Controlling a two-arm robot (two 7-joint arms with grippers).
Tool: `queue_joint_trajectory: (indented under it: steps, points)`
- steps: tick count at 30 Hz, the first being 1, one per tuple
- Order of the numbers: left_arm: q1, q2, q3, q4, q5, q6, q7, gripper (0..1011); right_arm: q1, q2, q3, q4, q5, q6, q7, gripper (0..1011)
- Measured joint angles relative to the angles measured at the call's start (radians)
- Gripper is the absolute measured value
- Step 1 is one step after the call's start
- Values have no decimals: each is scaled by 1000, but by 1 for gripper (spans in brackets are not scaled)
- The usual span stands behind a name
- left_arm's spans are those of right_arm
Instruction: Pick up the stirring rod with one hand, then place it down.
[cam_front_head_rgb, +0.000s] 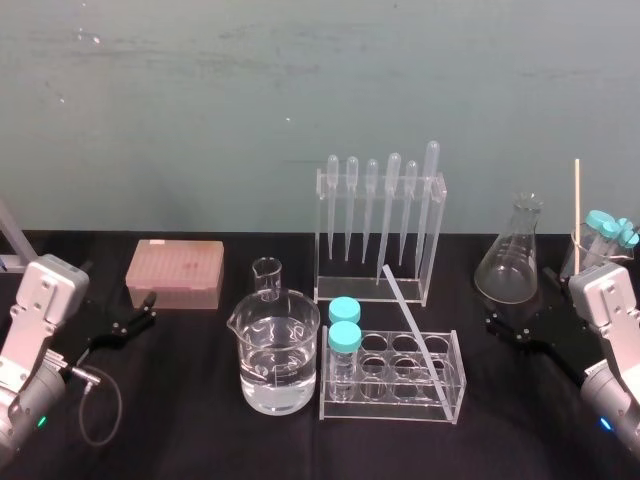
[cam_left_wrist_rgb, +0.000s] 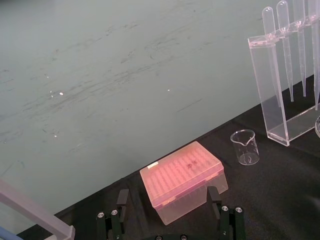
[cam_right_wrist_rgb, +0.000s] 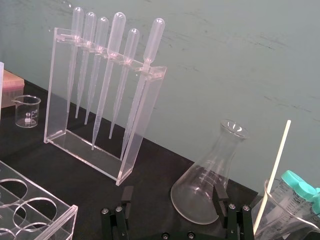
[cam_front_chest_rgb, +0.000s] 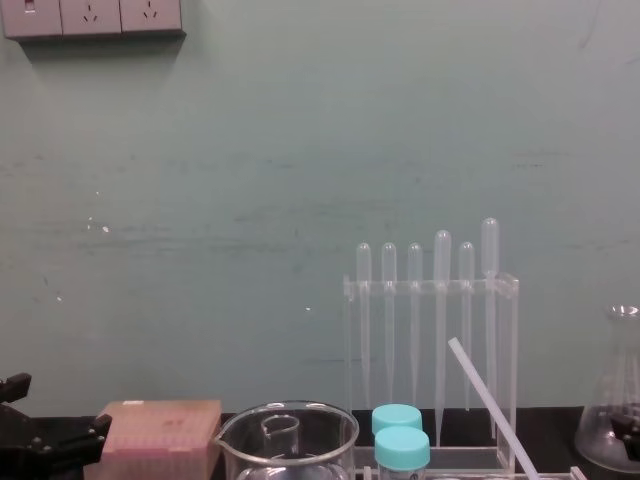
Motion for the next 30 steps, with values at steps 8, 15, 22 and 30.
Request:
queue_joint_trajectory:
  steps: [8, 15, 22, 30]
  points:
    - [0, 0, 0, 0, 0, 0, 0, 1000, 0, 0, 0, 0, 0, 0, 0, 1000]
    - [0, 0, 0, 0, 0, 0, 0, 1000, 0, 0, 0, 0, 0, 0, 0, 1000]
    - [0, 0, 0, 0, 0, 0, 0, 1000, 0, 0, 0, 0, 0, 0, 0, 1000]
    - [0, 0, 0, 0, 0, 0, 0, 1000, 0, 0, 0, 0, 0, 0, 0, 1000]
